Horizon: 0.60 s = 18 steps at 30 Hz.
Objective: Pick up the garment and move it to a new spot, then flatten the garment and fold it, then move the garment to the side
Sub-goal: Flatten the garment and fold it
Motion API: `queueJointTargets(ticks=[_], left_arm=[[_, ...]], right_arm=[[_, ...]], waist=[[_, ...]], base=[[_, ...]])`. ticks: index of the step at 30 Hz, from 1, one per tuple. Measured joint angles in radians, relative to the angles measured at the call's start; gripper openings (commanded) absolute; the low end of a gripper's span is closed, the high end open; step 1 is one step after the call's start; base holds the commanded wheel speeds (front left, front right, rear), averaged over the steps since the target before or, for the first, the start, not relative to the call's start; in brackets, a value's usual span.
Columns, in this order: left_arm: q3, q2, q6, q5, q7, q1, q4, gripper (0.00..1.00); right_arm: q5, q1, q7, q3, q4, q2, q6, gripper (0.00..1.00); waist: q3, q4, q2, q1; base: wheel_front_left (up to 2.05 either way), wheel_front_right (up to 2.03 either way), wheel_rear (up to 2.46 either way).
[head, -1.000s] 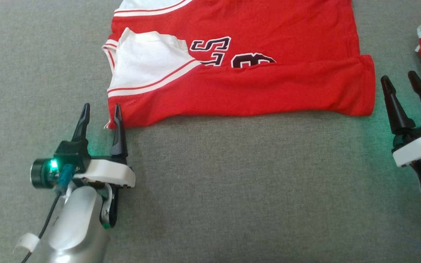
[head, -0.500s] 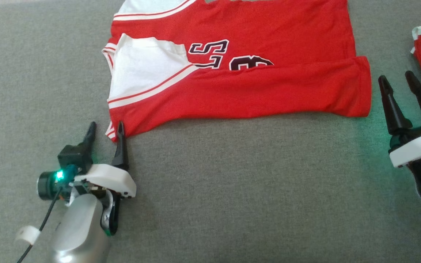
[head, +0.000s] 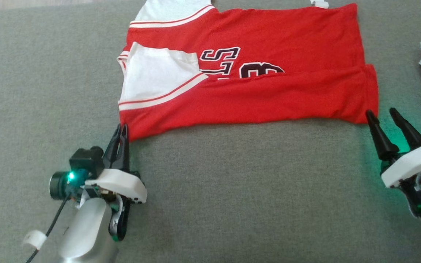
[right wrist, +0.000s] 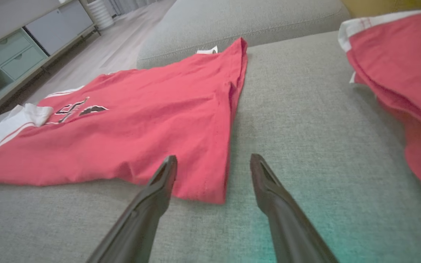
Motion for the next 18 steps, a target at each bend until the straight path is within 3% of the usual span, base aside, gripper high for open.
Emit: queueJointTargets(ticks=[9,10,12,13,18], left_arm=[[-0.010,0.018,0.010,0.019,-0.008,0.000,-0.081,0.00],[-0.011,0.020,0.012,0.019,-0.008,0.000,-0.089,0.00],[-0.016,0.025,0.015,0.020,-0.008,0.000,-0.101,0.00],[-0.019,0.027,0.015,0.022,-0.008,0.000,-0.105,0.00],[-0.028,0.036,0.018,0.026,-0.008,0.009,-0.120,0.00]], right_arm=[[0.014,-0.079,0.093,0.036,0.140,0.040,0.000,0.99],[0.015,-0.087,0.106,0.040,0.142,0.039,0.000,0.83],[0.024,-0.102,0.122,0.047,0.146,0.038,0.000,0.35],[0.028,-0.105,0.130,0.056,0.146,0.037,0.000,0.00],[0.040,-0.107,0.143,0.081,0.143,0.027,0.000,0.00]], waist=[[0.010,0.026,0.0000,0.0000],[0.010,0.028,0.0000,0.0000],[0.011,0.031,0.0000,0.0001],[0.010,0.033,0.0000,0.0001],[-0.002,0.039,0.0000,0.0001]], base=[[0.00,0.00,0.00],[0.00,0.00,0.00],[0.00,0.00,0.00],[0.00,0.00,0.00],[0.00,0.00,0.00]])
